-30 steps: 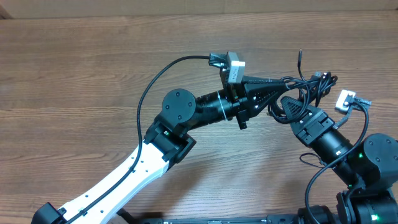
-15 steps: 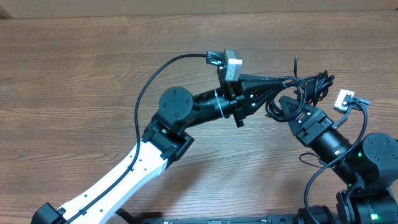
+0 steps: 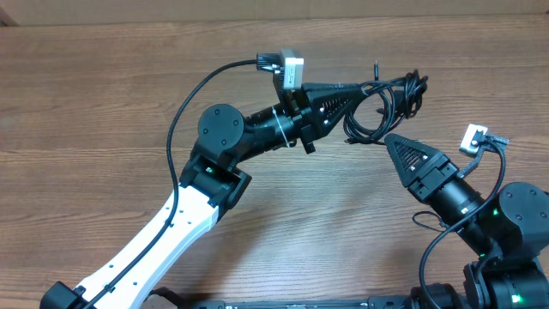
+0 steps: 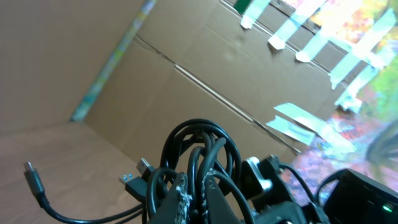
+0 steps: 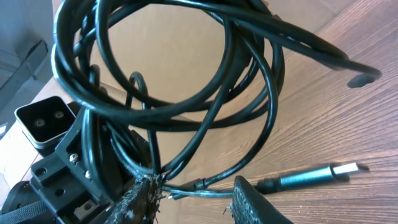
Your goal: Untangle cables
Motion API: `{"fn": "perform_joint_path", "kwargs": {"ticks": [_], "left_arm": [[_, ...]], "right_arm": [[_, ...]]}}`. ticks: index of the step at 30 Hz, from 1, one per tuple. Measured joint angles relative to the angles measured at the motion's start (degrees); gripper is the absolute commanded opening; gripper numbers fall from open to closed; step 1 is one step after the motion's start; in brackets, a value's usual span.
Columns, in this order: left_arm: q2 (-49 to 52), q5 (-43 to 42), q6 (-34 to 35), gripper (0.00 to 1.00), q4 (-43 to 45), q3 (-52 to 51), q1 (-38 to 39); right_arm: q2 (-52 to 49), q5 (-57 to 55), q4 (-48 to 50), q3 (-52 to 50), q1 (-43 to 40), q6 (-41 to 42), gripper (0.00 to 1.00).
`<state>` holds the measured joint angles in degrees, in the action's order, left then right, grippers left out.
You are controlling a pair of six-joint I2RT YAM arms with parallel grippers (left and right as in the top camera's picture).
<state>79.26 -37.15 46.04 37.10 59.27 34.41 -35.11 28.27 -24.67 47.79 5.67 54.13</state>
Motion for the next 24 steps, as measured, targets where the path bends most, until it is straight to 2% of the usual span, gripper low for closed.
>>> {"fn": "perform_joint_path", "kwargs": {"ticks": [24], "left_arm": [[0.0,-4.3,0.5,0.04,3.7,0.0,1.6]], "right_arm": [[0.0,-0.7,0.1,0.0,0.0,-0.2,0.37]]}}
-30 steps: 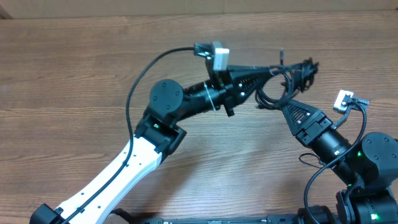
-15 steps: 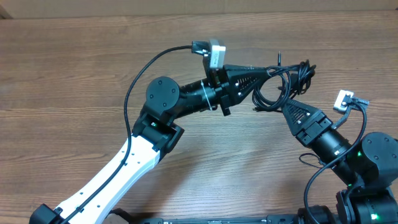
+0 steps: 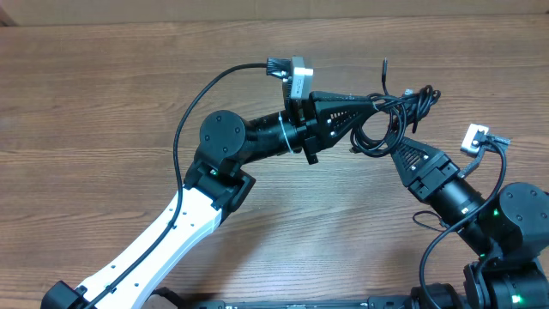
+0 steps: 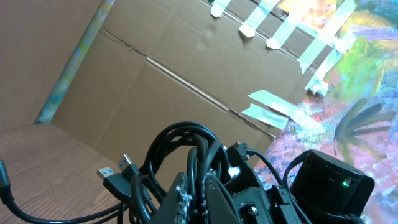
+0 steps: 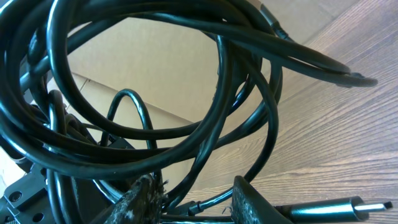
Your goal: Untangle cables
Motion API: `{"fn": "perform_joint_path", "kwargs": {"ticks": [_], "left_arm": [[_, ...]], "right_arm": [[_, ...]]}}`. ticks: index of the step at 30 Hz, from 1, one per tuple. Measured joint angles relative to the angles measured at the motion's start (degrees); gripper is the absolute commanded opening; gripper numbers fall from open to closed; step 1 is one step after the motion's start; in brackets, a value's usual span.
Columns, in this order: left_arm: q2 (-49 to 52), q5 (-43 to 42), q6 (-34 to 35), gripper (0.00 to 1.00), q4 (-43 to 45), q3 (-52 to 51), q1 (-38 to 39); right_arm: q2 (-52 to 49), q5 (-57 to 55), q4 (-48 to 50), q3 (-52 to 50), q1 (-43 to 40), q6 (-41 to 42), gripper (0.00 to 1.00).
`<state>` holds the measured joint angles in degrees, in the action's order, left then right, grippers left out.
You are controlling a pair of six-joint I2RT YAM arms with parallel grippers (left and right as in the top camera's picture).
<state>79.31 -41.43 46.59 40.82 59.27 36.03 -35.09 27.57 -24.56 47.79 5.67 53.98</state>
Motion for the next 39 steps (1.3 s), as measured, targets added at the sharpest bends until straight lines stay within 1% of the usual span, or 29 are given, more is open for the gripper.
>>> {"fn": "perform_joint_path", "kwargs": {"ticks": [20,35,37,39], "left_arm": [[0.0,-1.2,1.0,0.04,0.4,0.0,-1.1],[0.0,-0.3,1.0,0.04,0.6,0.0,2.9],[0.0,-0.2,1.0,0.04,0.6,0.0,3.0],[0.0,-0.2,1.0,0.04,0.5,0.0,3.0]], "right_arm": [[0.0,-0.8,-0.2,0.0,0.0,0.0,0.38],[0.0,-1.5,-0.4,0.0,0.0,0.0,0.36],[0.0,-1.5,-0.4,0.0,0.0,-0.1,0.3],[0.0,-1.5,-0.3,0.0,0.0,0.0,0.2]]}}
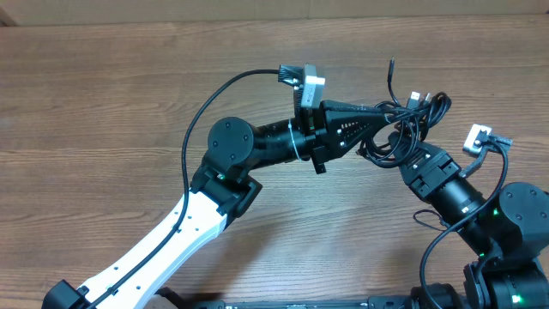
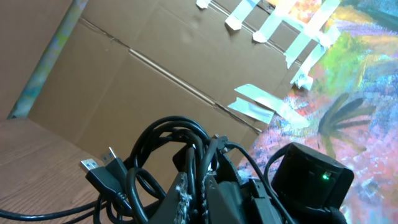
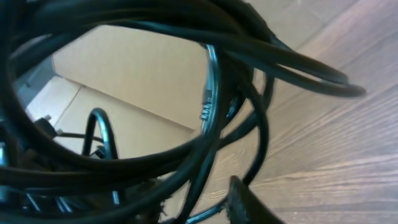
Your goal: Untangle cables
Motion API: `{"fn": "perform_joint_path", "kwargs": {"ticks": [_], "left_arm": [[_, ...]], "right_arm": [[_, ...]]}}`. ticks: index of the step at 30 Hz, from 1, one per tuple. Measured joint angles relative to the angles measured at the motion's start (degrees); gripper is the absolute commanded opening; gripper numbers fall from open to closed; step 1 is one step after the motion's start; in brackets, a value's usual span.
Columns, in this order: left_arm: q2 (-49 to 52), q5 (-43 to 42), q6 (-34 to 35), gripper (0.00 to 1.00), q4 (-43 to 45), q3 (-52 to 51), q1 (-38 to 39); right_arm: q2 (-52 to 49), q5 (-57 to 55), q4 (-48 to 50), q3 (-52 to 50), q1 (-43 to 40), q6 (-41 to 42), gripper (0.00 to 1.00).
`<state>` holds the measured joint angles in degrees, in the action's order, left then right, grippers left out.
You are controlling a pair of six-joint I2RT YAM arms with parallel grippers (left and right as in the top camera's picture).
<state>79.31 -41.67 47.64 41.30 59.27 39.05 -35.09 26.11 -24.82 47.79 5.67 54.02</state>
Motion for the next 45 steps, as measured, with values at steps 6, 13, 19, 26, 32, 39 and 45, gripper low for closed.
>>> {"fn": "perform_joint_path", "kwargs": {"ticks": [6,13,19,26,32,39,45], "left_arm": [[0.0,-0.5,0.0,0.04,-0.2,0.0,0.8],[0.0,-0.6,0.0,0.04,-0.2,0.0,1.0],[0.1,0.1,0.0,0.04,-0.6,0.0,0.6],[0.2,0.1,0.0,0.04,-2.1,0.0,-2.8],[0.2,1.7,0.0,0.04,-6.5,0.0,-4.1],[0.2,4.9,0.0,0.04,-9.7,0.0,-4.2],[0.2,6.2,0.1,0.04,-9.6,0.0,-4.2]], "right_arm": [[0.0,0.0,0.2,0.0,0.0,0.3,0.04],[0.0,0.0,-0.1,0.0,0.0,0.4,0.04],[0.0,0.1,-1.0,0.0,0.0,0.4,0.04],[0.0,1.6,-1.4,0.0,0.0,0.3,0.04],[-0.1,3.8,-1.7,0.0,0.0,-1.8,0.04],[-0.5,7.3,-1.6,0.0,0.0,-9.6,0.04],[-0.5,12.6,-1.6,0.0,0.0,-17.2,0.04]]}}
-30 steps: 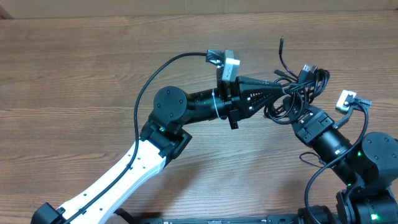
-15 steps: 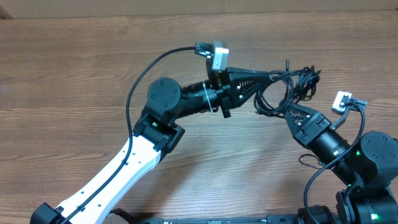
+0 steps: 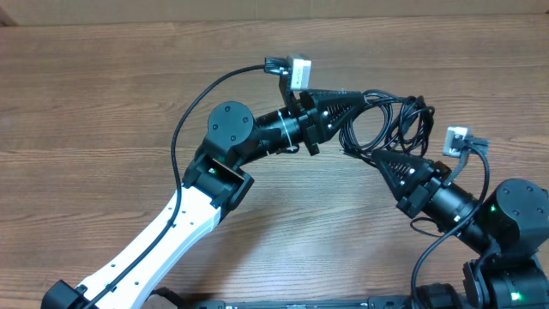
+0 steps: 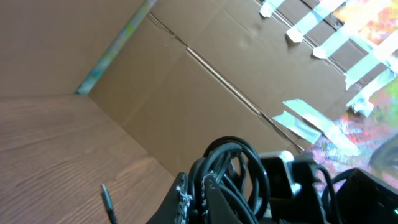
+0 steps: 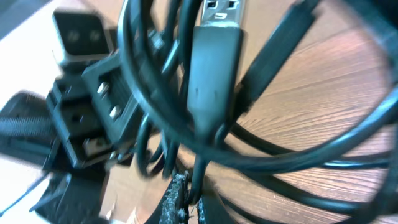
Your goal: Untangle cables
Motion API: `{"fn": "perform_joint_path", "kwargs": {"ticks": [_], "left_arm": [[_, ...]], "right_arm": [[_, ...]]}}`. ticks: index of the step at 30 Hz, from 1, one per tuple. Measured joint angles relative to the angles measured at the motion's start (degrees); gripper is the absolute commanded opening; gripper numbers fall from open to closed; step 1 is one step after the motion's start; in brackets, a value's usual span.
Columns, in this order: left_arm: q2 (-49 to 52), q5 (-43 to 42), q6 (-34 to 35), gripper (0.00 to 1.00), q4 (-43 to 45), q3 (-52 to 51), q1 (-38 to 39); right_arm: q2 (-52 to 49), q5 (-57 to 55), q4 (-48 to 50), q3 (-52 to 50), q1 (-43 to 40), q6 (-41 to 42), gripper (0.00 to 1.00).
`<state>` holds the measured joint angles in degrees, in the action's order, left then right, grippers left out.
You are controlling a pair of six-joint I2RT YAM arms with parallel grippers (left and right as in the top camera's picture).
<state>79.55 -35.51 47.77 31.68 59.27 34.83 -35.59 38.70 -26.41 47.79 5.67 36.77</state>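
Observation:
A tangle of black cables (image 3: pixel 401 120) hangs above the wooden table, held from the left by my left gripper (image 3: pixel 364 96), which is shut on several strands (image 4: pixel 227 168). In the left wrist view those strands pass between its fingertips (image 4: pixel 194 182). My right gripper (image 3: pixel 376 158) sits just below the bundle, shut on one thin strand. The right wrist view shows that strand pinched between the right gripper (image 5: pixel 188 190) tips. A black USB plug (image 5: pixel 213 59) hangs right above them, in front of the left gripper's body (image 5: pixel 93 106).
The wooden table (image 3: pixel 103 103) lies under everything. A loose cable end (image 4: pixel 106 195) rests on the wood below the bundle. The left wrist camera's lead (image 3: pixel 184 112) arcs over the left arm. A cardboard wall (image 4: pixel 186 81) stands behind the table.
My right gripper was open among the loops; now it is shut on a thin strand and sits further left and lower. The left gripper and bundle have shifted slightly left.
My left gripper held the bundle in the air while the right gripper stood open below it, apart. The bundle then was further right, close over the right fingers, then around them. Now the right gripper is shut on one strand.

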Motion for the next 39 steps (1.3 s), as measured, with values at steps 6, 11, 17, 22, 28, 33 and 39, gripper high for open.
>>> {"fn": "perform_joint_path", "kwargs": {"ticks": [6,11,17,22,28,33,39], "left_arm": [[0.0,3.3,1.6,0.04,2.9,0.0,-0.1],[0.0,4.8,2.0,0.04,4.8,0.0,-0.4],[0.0,5.0,3.0,0.04,5.6,0.0,-0.4],[0.0,5.4,3.1,0.04,6.3,0.0,-0.4],[0.0,5.7,3.0,0.04,9.3,0.0,-0.4],[0.0,5.7,0.5,0.04,9.7,0.0,-0.4],[0.0,5.3,-3.3,0.04,9.7,0.0,-0.4]], "right_arm": [[0.0,5.2,-0.5,0.0,0.0,-4.7,0.04],[0.0,6.8,-0.9,0.0,0.0,-5.9,0.04],[-0.6,7.4,-1.4,0.0,0.0,-6.6,0.04],[-1.9,7.5,-2.5,0.0,0.0,-6.8,0.04],[-2.6,5.7,-6.0,0.0,0.0,-6.7,0.26],[-2.6,4.0,-6.8,0.0,0.0,-6.7,0.38],[-2.6,3.1,-6.8,0.0,0.0,-6.8,0.41]]}}
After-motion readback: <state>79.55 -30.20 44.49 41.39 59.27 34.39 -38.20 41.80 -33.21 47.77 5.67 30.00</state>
